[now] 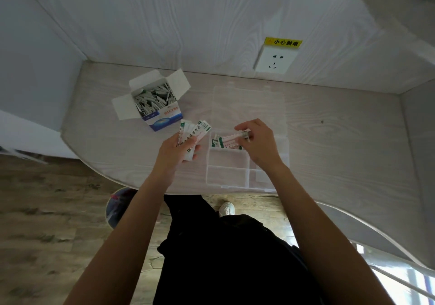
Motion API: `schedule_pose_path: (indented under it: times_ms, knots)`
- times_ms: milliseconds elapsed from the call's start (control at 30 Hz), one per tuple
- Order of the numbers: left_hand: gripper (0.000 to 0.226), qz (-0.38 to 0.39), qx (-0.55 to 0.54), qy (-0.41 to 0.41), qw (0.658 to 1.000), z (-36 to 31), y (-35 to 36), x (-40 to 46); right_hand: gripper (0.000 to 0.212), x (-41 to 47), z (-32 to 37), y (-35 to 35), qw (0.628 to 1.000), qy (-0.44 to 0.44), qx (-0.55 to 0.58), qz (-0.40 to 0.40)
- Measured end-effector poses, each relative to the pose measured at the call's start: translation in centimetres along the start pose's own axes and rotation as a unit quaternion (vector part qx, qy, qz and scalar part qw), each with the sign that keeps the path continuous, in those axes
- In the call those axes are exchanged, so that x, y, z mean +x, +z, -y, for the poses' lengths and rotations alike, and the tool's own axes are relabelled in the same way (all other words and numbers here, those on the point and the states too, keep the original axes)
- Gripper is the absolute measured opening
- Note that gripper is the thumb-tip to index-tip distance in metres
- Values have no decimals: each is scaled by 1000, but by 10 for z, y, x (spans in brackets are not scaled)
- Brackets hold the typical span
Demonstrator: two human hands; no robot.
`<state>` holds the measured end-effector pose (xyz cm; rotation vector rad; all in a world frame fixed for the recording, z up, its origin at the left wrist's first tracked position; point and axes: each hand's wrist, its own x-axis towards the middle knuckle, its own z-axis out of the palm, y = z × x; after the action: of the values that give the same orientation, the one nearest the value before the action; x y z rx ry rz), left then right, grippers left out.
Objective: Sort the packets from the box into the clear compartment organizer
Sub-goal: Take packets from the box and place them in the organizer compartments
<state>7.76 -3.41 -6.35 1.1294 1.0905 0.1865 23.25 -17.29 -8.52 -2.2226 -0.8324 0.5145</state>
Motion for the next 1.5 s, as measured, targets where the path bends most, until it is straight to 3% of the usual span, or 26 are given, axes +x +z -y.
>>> schedule_pose_path:
  times_ms: [133,200,367,533,733,833,933,1000,1067,1133,1233,1333,1500]
  knots:
    - [16,-11,-8,-7,1000,1,1,1,10,-3,7,14,999,20,-25,-19]
    - [16,-11,-6,-9,1000,2,2,1,8,-3,12,16,995,2,-97,-8]
    - [14,1,0,-8,1000,3,4,1,16,-1,24,17,932,-61,-349,71]
    - [10,16,7,-3,1000,4,6,-1,18,8,28,17,899,-86,-413,120]
    - [10,23,44,4,999,6,6,0,21,10,23,17,900,-158,-383,136]
    - [13,15,64,5,998,6,6,0,22,10,20,19,922,-167,-328,123]
    - [15,12,96,27,995,4,7,-1,22,4,22,21,994,-64,-83,38]
    - [16,12,103,36,994,3,7,-3,22,0,28,18,993,30,109,24]
    - [13,14,109,45,993,3,8,-5,28,-2,31,12,973,52,207,90]
    - [11,30,109,49,992,2,10,-7,38,-4,33,10,970,13,208,126]
    - [18,63,65,22,996,-1,10,-10,33,-2,32,13,978,3,184,99]
    - [19,86,59,3,995,-5,13,-11,20,-2,20,6,984,22,171,51]
    - [26,60,58,17,996,0,2,-6,8,2,3,-4,988,97,119,-13]
